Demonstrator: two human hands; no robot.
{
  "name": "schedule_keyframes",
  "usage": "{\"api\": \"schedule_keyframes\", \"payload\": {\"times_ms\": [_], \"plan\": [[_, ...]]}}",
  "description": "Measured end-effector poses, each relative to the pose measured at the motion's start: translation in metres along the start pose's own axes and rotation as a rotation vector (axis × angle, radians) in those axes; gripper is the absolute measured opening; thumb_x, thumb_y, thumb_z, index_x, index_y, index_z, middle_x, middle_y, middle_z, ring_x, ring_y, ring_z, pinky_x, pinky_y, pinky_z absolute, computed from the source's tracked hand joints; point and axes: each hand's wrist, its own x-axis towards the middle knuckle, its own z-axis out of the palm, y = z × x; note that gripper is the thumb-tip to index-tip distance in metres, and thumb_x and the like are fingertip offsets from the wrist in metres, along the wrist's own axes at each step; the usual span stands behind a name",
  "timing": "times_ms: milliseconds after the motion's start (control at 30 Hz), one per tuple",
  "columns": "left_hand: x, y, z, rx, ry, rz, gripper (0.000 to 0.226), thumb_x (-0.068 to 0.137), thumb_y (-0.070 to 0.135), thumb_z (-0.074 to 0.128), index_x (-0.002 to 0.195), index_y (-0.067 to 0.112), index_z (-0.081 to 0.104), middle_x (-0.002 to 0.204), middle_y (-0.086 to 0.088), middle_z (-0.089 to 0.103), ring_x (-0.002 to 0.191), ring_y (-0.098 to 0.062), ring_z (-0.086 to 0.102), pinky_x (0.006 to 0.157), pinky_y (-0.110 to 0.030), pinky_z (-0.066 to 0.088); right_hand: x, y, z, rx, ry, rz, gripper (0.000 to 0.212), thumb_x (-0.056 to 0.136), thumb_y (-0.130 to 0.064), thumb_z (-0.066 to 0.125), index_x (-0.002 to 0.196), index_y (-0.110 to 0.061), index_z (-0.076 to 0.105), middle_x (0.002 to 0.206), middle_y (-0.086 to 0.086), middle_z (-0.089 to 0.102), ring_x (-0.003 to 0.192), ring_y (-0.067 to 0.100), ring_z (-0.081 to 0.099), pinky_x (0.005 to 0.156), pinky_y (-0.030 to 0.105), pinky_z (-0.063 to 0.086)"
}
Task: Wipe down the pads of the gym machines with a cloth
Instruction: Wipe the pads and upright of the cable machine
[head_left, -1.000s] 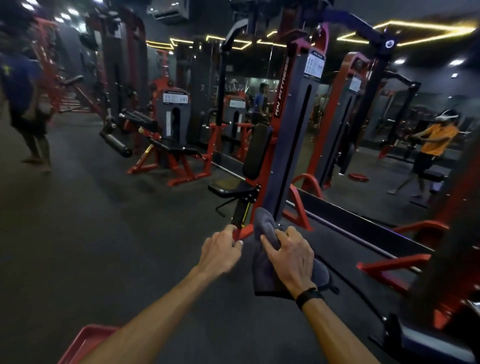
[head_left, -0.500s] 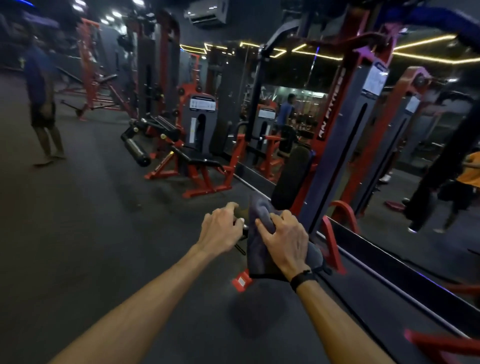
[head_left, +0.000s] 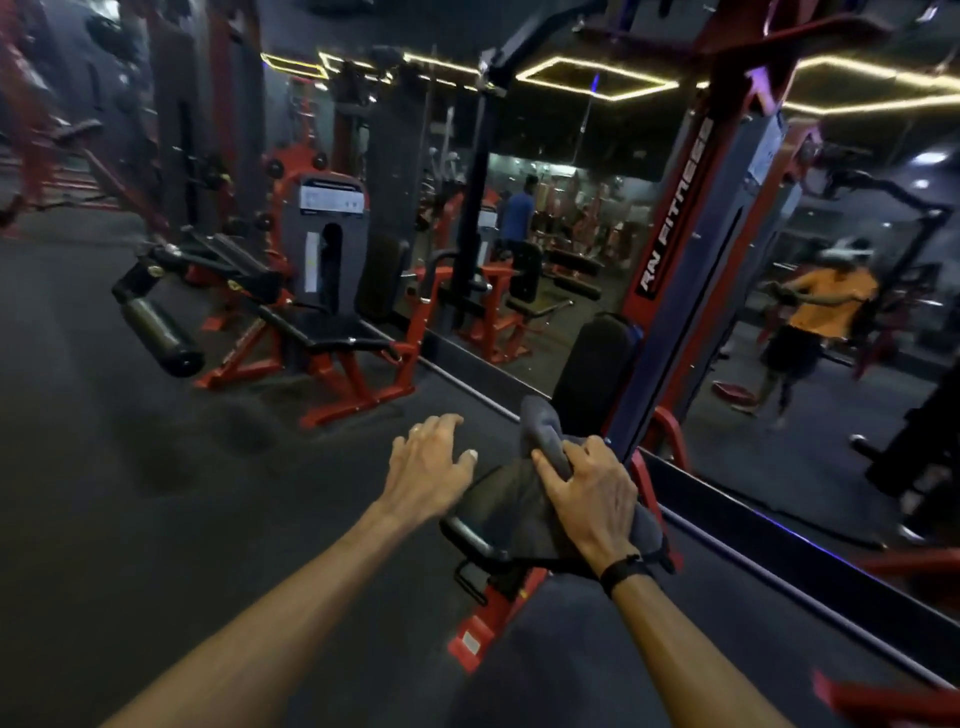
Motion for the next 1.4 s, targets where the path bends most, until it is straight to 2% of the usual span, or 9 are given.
{"api": "schedule_keyframes", "payload": {"times_ms": [133,367,600,767,900,1133,1200,1300,1400], "plan": [[0.067,-0.002,0.036,-0.042,-0.056,0.078,0.053,0.097,0.036,0.057,0.145,0.017,0.045,0.142,-0.003,0.054,0.134,-0.022,0.047,0.110,-0.043,0.032,0.046,0.022,0.032,-0.066,0.023,0.068,0.026,0.085,-0.043,0.075,0.087,-0.017,0.072,0.082,0.004,0.059,0.070,0.026,0.060,0.059,0.032,0.043],[0.199,-0.011,0.108,-0.056,-0.126,0.197,0.051,0.096,0.035,0.057,0.143,0.017,0.046,0.141,-0.002,0.053,0.132,-0.023,0.047,0.109,-0.043,0.034,0.143,0.080,0.109,-0.101,0.133,0.155,0.028,0.088,-0.045,0.071,0.091,-0.018,0.073,0.088,0.005,0.061,0.075,0.029,0.063,0.062,0.036,0.051],[0.374,0.015,0.133,-0.038,-0.090,0.352,0.047,0.096,0.034,0.057,0.140,0.017,0.049,0.138,-0.004,0.055,0.130,-0.026,0.050,0.107,-0.048,0.036,0.281,0.122,0.189,-0.128,0.266,0.213,0.030,0.085,-0.044,0.075,0.087,-0.015,0.074,0.080,0.007,0.058,0.072,0.031,0.062,0.060,0.036,0.049],[0.450,0.031,0.171,-0.104,-0.112,0.414,0.049,0.095,0.034,0.059,0.140,0.017,0.051,0.137,-0.004,0.057,0.130,-0.025,0.051,0.107,-0.048,0.038,0.334,0.156,0.223,-0.160,0.278,0.220,0.029,0.087,-0.046,0.071,0.085,-0.017,0.072,0.081,0.006,0.057,0.075,0.029,0.061,0.064,0.036,0.049],[0.507,0.040,0.217,-0.181,-0.188,0.439,0.049,0.094,0.035,0.059,0.138,0.017,0.052,0.135,-0.004,0.058,0.129,-0.025,0.052,0.107,-0.048,0.038,0.363,0.203,0.242,-0.219,0.312,0.316,0.030,0.086,-0.046,0.073,0.083,-0.017,0.071,0.079,0.005,0.056,0.073,0.032,0.061,0.060,0.034,0.045],[0.613,0.067,0.298,-0.477,-0.266,0.472,0.046,0.101,0.040,0.049,0.141,0.015,0.051,0.137,-0.003,0.056,0.127,-0.023,0.052,0.110,-0.047,0.038,0.433,0.265,0.261,-0.393,0.565,0.398,0.035,0.089,-0.046,0.068,0.088,-0.011,0.071,0.078,0.010,0.056,0.075,0.035,0.060,0.062,0.038,0.044],[0.645,0.075,0.321,-0.614,-0.301,0.450,0.053,0.100,0.048,0.041,0.140,0.015,0.051,0.137,-0.003,0.057,0.128,-0.022,0.052,0.110,-0.047,0.038,0.459,0.274,0.285,-0.439,0.538,0.430,0.042,0.089,-0.054,0.061,0.093,-0.014,0.071,0.087,0.012,0.060,0.085,0.037,0.061,0.070,0.041,0.046],[0.678,0.078,0.345,-0.808,-0.327,0.342,0.065,0.092,0.054,0.031,0.137,0.014,0.055,0.135,-0.004,0.059,0.128,-0.021,0.052,0.111,-0.043,0.037,0.478,0.270,0.342,-0.569,0.272,0.425,0.049,0.085,-0.066,0.053,0.104,-0.024,0.070,0.105,0.008,0.060,0.099,0.034,0.055,0.082,0.047,0.042],[0.707,0.071,0.369,-0.922,-0.379,0.308,0.064,0.093,0.053,0.030,0.137,0.014,0.055,0.136,-0.003,0.059,0.128,-0.018,0.051,0.107,-0.028,0.035,0.489,0.259,0.397,-0.755,0.131,0.345,0.041,0.078,-0.064,0.056,0.101,-0.033,0.068,0.109,0.004,0.055,0.105,0.031,0.049,0.086,0.049,0.036]]}}
